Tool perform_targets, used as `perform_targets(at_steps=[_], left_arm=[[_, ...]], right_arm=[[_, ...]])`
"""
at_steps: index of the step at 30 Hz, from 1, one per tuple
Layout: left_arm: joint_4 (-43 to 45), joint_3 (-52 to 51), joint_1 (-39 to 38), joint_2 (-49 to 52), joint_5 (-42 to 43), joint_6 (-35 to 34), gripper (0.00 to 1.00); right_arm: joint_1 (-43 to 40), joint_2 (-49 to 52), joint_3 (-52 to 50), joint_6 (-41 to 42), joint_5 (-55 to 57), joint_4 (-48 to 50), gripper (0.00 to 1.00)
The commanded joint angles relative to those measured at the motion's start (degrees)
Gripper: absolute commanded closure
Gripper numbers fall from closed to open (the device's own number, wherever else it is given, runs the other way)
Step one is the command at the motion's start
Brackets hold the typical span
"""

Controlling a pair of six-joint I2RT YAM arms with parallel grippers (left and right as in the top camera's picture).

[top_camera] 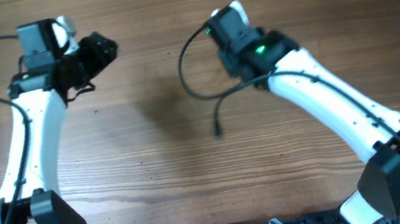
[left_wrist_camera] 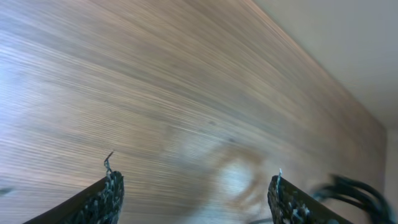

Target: Untangle cables

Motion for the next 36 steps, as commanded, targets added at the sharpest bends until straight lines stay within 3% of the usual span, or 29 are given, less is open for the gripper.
perform_targets(at_steps=[1, 5, 12, 13, 14, 16, 17, 19, 21, 24, 28, 32, 36], left_arm=[[-1.95, 0.26, 2.45, -0.39, -1.27, -1.64, 0.22], [-3.13, 0.26, 2.84, -0.39, -1.29, -1.42, 0.21], [-5.18, 0.26, 2.84, -0.37, -1.31, -1.40, 0.18], [-5.27, 0.26, 2.84, -0.37, -1.31, -1.40, 0.18], [-5.22, 0.26, 2.84, -0.37, -1.31, -1.42, 0.18], [-5.29, 0.26, 2.84, -0.37, -1.31, -1.42, 0.18], [-5.31, 0.26, 2.84, -0.37, -1.31, -1.42, 0.18], [-5.29, 0.26, 2.84, -0.37, -1.29, -1.44, 0.19], [-5.31, 0.26, 2.82, -0.37, -1.27, -1.44, 0.19], [-6.38, 0.26, 2.21, -0.37, -0.59, -1.42, 0.22], [-8.74, 0.15, -1.09, -0.17, 0.68, -1.75, 0.29], [-10.40, 0.15, -3.78, 1.31, 0.42, -5.20, 0.33], [-9.55, 0.15, -3.39, 3.23, -0.02, -6.54, 0.39]], right_arm=[[-4.61, -0.33, 8.61, -6.23, -2.08, -4.76, 0.96], [-4.52, -0.04, 10.38, -12.37, -3.78, -7.04, 0.96], [1.07, 9.25, 10.34, -9.27, -10.97, -8.57, 0.96], [2.58, 10.97, 10.34, -8.90, -15.17, -8.35, 0.92], [4.07, 12.50, 10.34, -8.50, -19.67, -8.07, 0.82], [5.68, 13.99, 10.34, -8.48, -25.44, -7.67, 0.69], [6.43, 14.53, 10.34, -8.55, -28.44, -7.56, 0.52], [7.17, 14.71, 10.34, -8.68, -33.44, -7.34, 0.34], [6.91, 14.45, 10.40, -9.16, -37.31, -6.93, 0.27], [4.20, 13.05, 10.67, -8.41, -39.85, -5.81, 0.25], [-0.96, 12.00, 10.91, 2.91, -41.09, -3.32, 0.26], [-1.66, 14.23, 10.64, 11.30, -42.80, -0.57, 0.36], [-0.70, 17.88, 10.45, 19.96, -42.36, 3.69, 0.56]])
